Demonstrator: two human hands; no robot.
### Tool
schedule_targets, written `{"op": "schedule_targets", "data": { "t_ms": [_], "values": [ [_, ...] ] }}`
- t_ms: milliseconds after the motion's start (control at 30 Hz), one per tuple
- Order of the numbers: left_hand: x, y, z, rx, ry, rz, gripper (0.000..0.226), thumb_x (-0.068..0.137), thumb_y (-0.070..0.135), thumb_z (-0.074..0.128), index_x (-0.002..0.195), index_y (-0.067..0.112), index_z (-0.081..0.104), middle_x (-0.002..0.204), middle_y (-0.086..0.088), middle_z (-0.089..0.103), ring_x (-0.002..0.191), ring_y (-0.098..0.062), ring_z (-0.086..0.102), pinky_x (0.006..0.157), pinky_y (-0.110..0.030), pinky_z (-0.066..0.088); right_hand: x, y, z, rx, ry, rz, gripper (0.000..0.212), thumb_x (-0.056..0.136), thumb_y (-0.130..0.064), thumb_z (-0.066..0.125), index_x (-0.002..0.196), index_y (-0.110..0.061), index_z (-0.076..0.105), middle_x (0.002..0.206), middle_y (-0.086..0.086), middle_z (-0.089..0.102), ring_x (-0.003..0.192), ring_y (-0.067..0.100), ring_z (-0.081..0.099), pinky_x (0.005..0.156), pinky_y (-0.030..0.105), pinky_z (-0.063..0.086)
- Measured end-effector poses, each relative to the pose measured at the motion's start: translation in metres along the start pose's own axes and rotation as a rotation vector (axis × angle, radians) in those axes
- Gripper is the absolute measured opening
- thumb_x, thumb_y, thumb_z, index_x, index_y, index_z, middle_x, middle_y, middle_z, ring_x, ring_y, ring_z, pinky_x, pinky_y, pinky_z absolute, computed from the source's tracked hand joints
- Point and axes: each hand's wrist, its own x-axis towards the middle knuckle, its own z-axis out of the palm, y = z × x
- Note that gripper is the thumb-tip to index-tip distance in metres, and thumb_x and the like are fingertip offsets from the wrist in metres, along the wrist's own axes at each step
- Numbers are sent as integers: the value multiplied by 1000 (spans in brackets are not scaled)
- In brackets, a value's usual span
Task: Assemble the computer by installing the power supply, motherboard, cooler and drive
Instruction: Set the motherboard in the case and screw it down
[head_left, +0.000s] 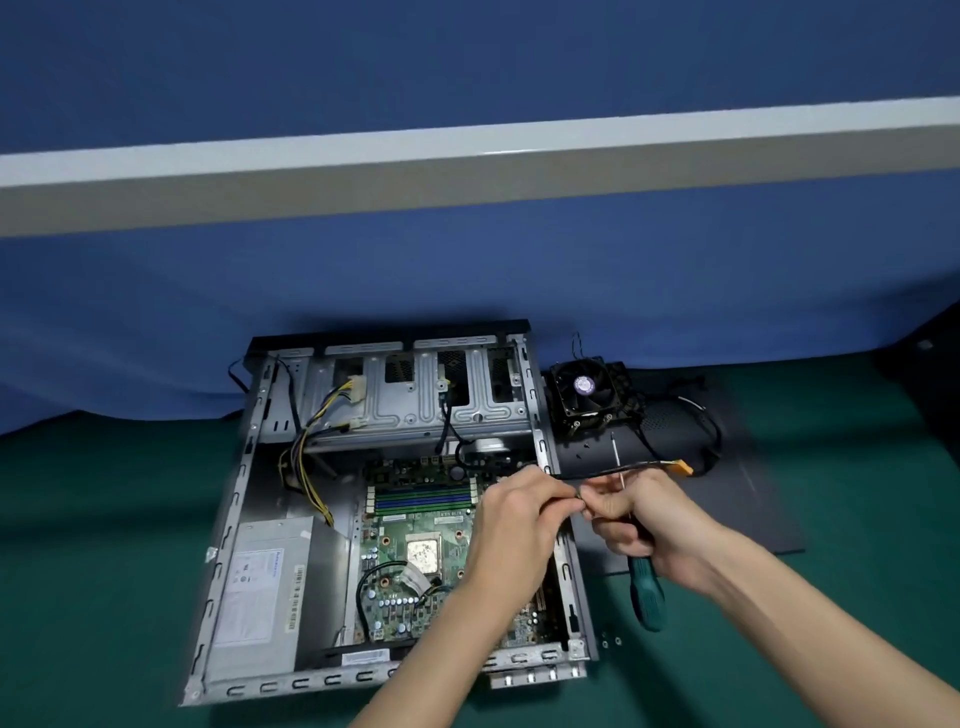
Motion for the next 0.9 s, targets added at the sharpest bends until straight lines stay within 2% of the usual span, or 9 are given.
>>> {"op": "schedule_targets", "data": {
  "t_ms": [133,300,400,500,567,633,767,833,900],
  "values": [
    [14,-1,-5,116,-101,34,16,90,24,64,98,14,74,93,2,65,85,-17,58,78,-32,46,7,-5,-2,69,-2,83,13,88,1,56,75,2,54,55,3,54,34,4,29,28,14,17],
    [32,-4,-3,153,-171,20,16,87,24,66,95,13,74,87,0,64,79,-19,58,73,-34,48,13,-11,-13,-46,-21,120,15,85,-11,65,73,-3,63,70,10,58,40,7,28,32,15,15],
    [44,-7,-1,135,-195,-39,15,83,22,69,92,11,75,85,0,65,77,-18,59,74,-32,49,16,-12,-26,-190,1,220,18,88,-16,66,85,2,65,71,11,57,41,11,33,31,17,20],
    [60,-9,1,56,-204,-125,9,78,18,72,85,12,75,79,3,65,75,-14,60,71,-26,49,16,-9,-39,-255,45,263,16,89,-7,63,87,9,63,67,16,56,44,16,43,33,20,30],
    [67,-10,3,27,-226,-158,5,77,16,74,81,13,75,79,4,65,75,-14,60,71,-25,49,14,-9,-46,-193,47,217,12,88,3,59,85,14,65,68,19,58,48,18,48,37,22,35],
    [69,-13,2,17,-254,-170,4,76,15,75,79,12,75,79,2,67,75,-14,61,71,-27,51,12,-13,-51,-121,45,145,18,92,4,52,93,17,65,71,20,61,52,19,51,43,23,40],
    [59,-25,-18,0,-295,-207,4,76,12,75,75,15,73,72,5,68,65,-7,61,63,-18,52,4,-27,-43,-2,-11,29,34,103,-20,39,111,7,60,70,22,60,51,26,53,44,30,46],
    [50,-39,-40,0,-323,-267,9,78,10,74,74,18,71,74,5,68,64,-8,61,61,-15,51,3,-31,-25,-102,-92,-4,39,103,-31,38,110,2,58,68,22,57,43,23,48,39,26,41],
    [39,-59,-68,74,-332,-315,10,79,11,74,74,19,69,75,3,67,67,-10,61,62,-15,51,6,-28,0,-230,-182,-9,43,101,-35,41,108,4,58,67,19,55,34,15,35,33,18,27]
  ]
}}
